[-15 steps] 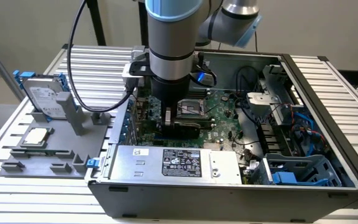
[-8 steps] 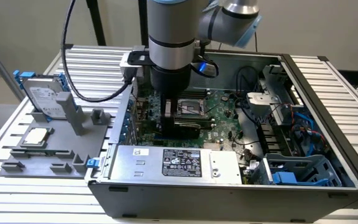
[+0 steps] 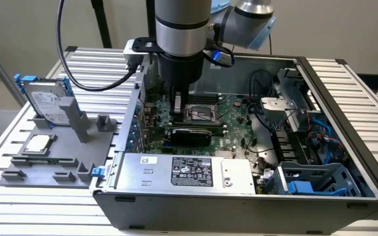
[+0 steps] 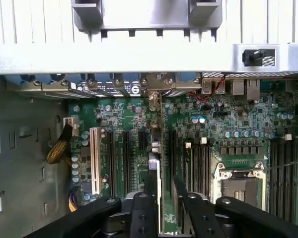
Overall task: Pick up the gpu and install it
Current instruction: 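Insert the gpu into the slot, then press down on the gpu until it lock into place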
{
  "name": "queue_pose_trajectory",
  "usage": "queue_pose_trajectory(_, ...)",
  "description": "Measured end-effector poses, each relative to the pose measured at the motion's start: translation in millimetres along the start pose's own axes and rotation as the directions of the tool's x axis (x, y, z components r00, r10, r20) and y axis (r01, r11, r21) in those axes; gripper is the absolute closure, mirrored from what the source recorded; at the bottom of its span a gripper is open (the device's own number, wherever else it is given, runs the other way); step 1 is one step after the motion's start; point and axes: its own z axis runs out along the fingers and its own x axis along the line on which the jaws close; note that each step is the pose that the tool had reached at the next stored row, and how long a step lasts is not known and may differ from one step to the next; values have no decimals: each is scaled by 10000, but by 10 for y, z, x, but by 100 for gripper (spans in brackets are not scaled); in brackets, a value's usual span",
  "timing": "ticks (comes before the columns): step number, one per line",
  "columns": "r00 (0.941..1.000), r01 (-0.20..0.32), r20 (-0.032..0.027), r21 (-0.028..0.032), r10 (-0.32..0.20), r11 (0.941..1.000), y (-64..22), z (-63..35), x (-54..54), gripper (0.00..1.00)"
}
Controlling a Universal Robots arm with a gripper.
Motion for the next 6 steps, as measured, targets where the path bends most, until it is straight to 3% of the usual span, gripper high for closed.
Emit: queue_pose_trajectory(6,10000,0,12,-2,0,10000,0,-1,0,100)
